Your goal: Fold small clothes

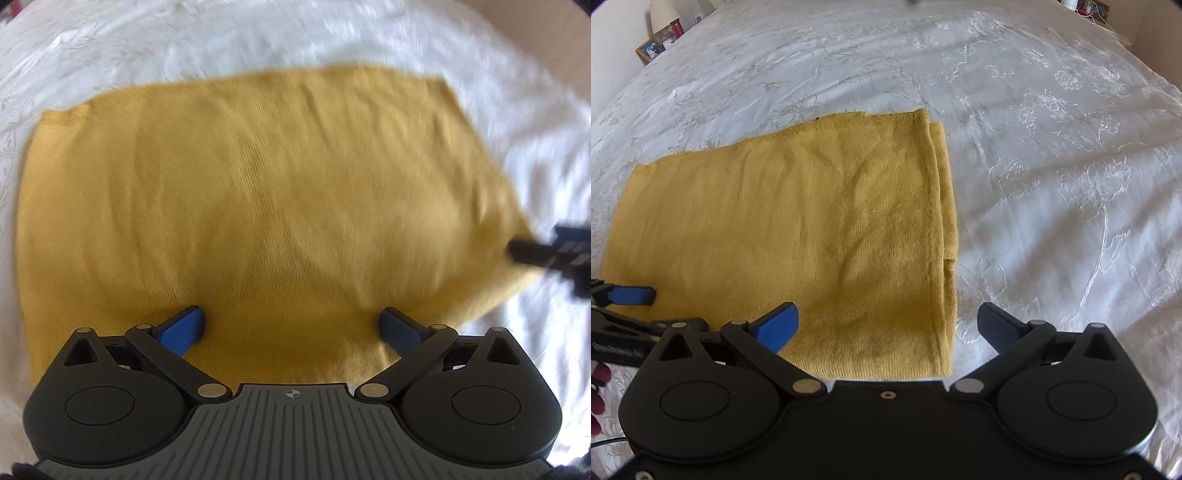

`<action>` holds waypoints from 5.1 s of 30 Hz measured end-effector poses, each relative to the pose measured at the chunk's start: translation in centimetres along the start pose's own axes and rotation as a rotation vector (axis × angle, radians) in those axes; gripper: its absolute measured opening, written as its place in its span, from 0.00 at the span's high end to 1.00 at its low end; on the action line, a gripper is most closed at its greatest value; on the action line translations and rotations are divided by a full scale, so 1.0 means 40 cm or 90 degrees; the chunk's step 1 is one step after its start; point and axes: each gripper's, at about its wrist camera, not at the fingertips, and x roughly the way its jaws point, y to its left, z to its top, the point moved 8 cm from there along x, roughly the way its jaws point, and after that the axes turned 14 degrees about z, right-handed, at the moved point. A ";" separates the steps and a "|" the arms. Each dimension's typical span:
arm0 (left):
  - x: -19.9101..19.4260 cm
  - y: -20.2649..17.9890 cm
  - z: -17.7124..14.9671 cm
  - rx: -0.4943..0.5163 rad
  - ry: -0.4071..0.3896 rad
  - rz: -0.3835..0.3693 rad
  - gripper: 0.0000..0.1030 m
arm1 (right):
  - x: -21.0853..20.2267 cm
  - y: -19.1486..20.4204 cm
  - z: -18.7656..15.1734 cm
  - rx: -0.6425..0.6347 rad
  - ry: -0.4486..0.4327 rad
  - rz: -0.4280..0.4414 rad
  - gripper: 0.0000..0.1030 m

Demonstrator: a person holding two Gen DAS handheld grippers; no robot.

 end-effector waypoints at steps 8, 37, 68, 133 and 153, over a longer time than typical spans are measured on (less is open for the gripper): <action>0.010 -0.018 -0.007 0.026 0.015 0.042 0.00 | -0.002 0.003 -0.021 0.006 0.002 -0.017 0.00; 0.010 -0.030 0.017 -0.024 0.059 0.106 0.00 | -0.008 -0.147 0.037 0.088 -0.024 0.161 0.00; -0.081 0.091 0.185 -0.187 0.002 0.107 0.41 | 0.185 -0.153 0.170 0.187 0.023 0.513 0.00; -0.133 0.424 -0.011 -0.204 0.013 0.105 0.34 | 0.073 0.079 0.196 0.231 -0.021 0.404 0.75; -0.101 0.641 -0.136 -0.262 0.043 0.089 0.34 | 0.219 0.516 0.144 0.108 0.068 0.443 0.75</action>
